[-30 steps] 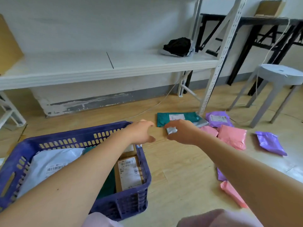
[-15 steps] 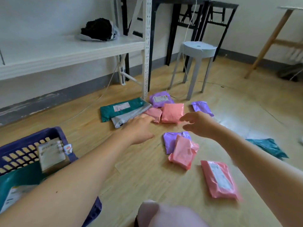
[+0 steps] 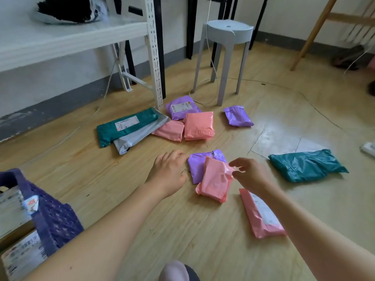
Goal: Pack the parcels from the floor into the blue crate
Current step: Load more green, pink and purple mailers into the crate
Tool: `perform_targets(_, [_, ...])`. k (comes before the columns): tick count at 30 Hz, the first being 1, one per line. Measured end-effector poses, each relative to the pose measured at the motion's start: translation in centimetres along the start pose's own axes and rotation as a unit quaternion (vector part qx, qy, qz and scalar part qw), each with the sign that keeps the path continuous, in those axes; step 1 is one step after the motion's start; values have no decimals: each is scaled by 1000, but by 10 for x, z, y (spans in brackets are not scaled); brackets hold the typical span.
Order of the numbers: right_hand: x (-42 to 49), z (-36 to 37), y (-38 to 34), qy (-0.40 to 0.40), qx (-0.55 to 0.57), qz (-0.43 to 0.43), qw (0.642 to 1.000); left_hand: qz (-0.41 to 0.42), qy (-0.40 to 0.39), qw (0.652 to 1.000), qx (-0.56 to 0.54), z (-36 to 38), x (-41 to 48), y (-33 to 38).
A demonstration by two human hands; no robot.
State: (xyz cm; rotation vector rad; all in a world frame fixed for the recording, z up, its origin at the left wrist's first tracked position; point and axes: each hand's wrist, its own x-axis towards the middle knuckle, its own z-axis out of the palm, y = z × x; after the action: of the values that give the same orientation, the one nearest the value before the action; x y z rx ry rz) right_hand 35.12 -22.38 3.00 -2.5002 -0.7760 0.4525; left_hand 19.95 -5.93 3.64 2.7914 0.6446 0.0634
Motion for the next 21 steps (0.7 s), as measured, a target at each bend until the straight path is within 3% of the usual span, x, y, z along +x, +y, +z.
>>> perform_targets(14, [16,85,113,81,37,164,982,-6,-107,990,-92,124,43,20])
perform_targets(21, [17,114,163,44,-60,264,962,-4,-184,974,-131,171,50,42])
